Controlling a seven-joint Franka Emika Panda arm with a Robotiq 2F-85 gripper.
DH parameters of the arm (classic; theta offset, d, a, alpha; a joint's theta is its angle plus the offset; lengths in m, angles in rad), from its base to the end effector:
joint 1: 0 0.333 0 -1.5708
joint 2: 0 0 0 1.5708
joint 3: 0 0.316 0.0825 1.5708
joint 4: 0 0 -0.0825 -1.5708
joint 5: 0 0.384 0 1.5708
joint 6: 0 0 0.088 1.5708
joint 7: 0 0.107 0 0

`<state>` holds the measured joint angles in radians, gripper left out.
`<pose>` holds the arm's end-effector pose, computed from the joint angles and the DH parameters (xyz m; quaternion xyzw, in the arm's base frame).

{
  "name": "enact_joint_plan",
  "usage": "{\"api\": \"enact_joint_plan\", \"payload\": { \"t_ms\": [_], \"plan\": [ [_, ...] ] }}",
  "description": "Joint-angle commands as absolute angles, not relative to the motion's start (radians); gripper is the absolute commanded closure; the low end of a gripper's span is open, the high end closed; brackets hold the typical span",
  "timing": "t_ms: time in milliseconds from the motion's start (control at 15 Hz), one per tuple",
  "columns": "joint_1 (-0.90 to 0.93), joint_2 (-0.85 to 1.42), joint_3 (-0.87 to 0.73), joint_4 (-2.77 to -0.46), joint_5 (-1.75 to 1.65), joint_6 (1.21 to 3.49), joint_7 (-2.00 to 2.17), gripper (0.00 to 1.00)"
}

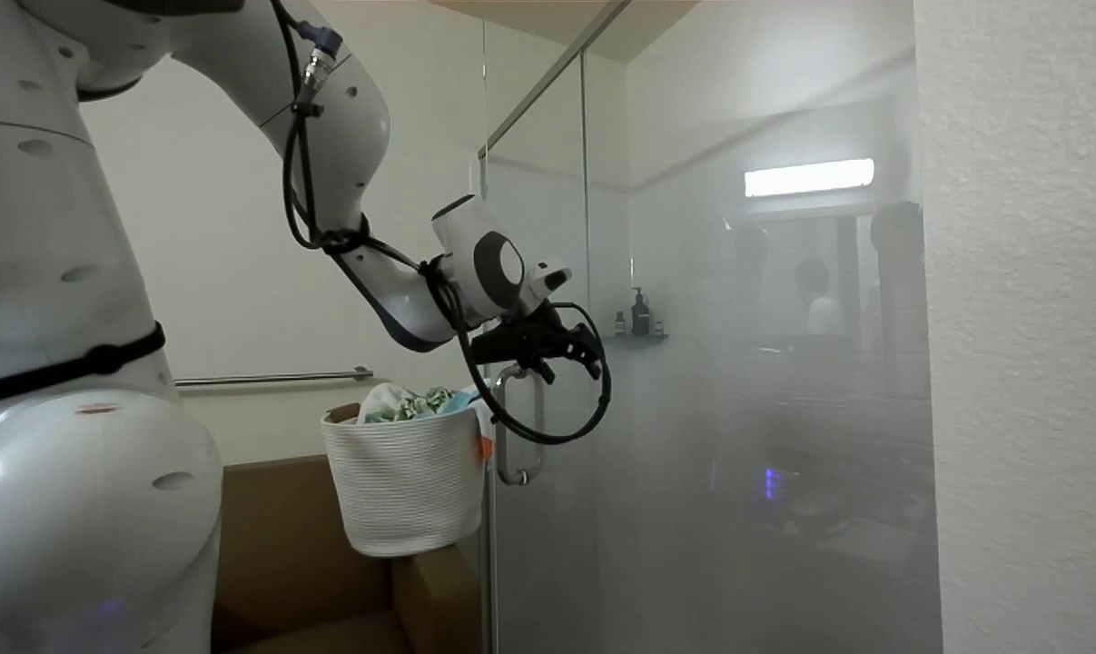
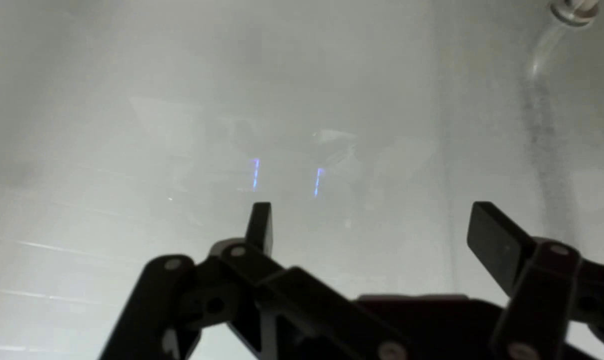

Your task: Close the door completely

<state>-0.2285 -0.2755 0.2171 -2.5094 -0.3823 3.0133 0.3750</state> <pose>0.4828 0.0259 0.4649 0.9231 -0.0048 0.3807 0.0537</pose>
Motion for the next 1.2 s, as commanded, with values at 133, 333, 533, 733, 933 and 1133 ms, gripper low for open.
{"api": "enact_joint_plan", "payload": {
  "t_ms": [133, 333, 533, 733, 933, 1133],
  "plan": [
    [-0.465, -0.270, 0.374, -2.454, -0.587, 3.093, 0.539, 0.00],
    [-0.369, -0.200, 0.325, -2.423, -0.495, 3.025, 0.429, 0.00],
    [-0.391, -0.233, 0.337, -2.445, -0.520, 3.038, 0.475, 0.00],
    [-0.384, -0.219, 0.335, -2.440, -0.520, 3.037, 0.475, 0.00],
    [-0.410, -0.220, 0.349, -2.428, -0.540, 3.037, 0.509, 0.00],
    [-0.425, -0.196, 0.355, -2.400, -0.542, 3.037, 0.529, 0.00]
  ]
}}
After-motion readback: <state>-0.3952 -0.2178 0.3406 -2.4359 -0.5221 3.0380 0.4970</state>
